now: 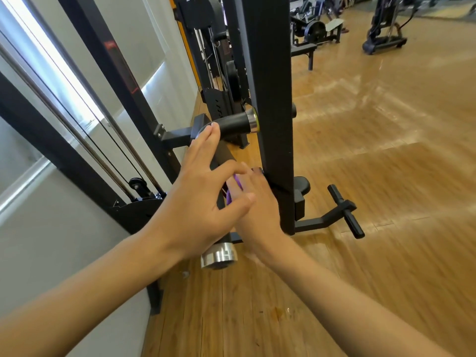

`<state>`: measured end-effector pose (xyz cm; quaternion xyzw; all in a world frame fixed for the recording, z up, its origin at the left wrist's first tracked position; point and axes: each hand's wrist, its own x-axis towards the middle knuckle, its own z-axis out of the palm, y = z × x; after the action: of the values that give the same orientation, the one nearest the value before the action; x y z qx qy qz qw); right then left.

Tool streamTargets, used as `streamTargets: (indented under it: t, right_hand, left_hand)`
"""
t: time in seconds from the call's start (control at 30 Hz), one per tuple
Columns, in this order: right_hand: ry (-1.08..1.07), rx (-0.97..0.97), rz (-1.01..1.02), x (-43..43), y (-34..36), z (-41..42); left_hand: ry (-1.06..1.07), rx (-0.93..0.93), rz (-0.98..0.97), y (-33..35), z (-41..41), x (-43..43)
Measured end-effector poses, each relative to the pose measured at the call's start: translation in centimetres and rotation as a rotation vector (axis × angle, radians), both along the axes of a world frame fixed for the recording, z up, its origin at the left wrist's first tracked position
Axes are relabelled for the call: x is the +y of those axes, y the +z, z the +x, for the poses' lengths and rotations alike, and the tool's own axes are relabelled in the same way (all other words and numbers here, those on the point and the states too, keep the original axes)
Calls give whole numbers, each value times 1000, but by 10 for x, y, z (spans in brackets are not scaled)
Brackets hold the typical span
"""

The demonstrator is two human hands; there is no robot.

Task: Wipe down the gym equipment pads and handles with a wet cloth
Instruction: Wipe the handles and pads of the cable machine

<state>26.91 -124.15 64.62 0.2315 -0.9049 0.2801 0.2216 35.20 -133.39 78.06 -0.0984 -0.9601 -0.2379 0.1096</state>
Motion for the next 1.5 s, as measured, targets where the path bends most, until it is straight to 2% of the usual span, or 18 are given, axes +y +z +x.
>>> streamTargets:
  t: [0.03, 0.07, 0.1, 0.13, 0.2, 0.37, 0.43, 0.5, 0.57, 0.63, 0.7, 0.8, 0.9, 1.0, 1.13, 1.2, 1.37, 1.5]
  right_hand:
    - [42, -128, 29, 4, 21, -4]
    - [146, -178, 97, 6, 32, -11]
    - [204, -132, 196, 9, 37, -15]
    - [190, -211, 160, 6, 38, -14]
    - [11, -128, 96, 1, 21, -2]
    - [-18, 73, 135, 3, -18, 11]
    - [-28, -41, 208, 6, 3, 5]
    - [128, -207, 199, 4, 22, -5]
    - [154, -224, 177, 5, 31, -5]
    - [4, -145, 138, 8, 21, 9]
    - [1, 107, 29, 19, -14, 31]
    - [-9, 272, -18, 36, -43, 48]
    - [-97, 93, 83, 13, -18, 16]
    - [-126, -31, 54, 2, -9, 2]
    - [-66, 349, -51, 45, -57, 61]
    - [-33, 462, -24, 60, -79, 68]
    - [-48, 439, -205, 40, -62, 46]
    - [-53, 494, -288, 61, -141, 54]
  left_hand:
    - [0, -4, 0, 0, 1, 2]
    - [1, -5, -2, 0, 1, 3]
    - [3, -8, -8, 0, 2, 4]
    - [1, -8, -16, 1, 3, 4]
    - [-4, -5, -30, 2, 5, 1]
    - [-20, -11, -1, 4, 14, 3]
    - [-23, -24, 4, 5, 16, 10]
    - [-14, -32, -10, 7, 17, 16]
    - [-9, -32, -22, 7, 18, 16]
    - [-17, -24, -35, 7, 20, 15]
    - [-24, -14, -20, 7, 25, 14]
    - [-34, -15, 15, 7, 31, 18]
    - [-13, -29, -1, 9, 32, 29]
    - [-6, -58, -21, 11, 32, 36]
    - [-12, -73, -26, 13, 38, 34]
    - [-13, -66, -12, 13, 41, 33]
    - [25, -88, -51, 14, 37, 36]
    - [44, -107, -89, 16, 33, 35]
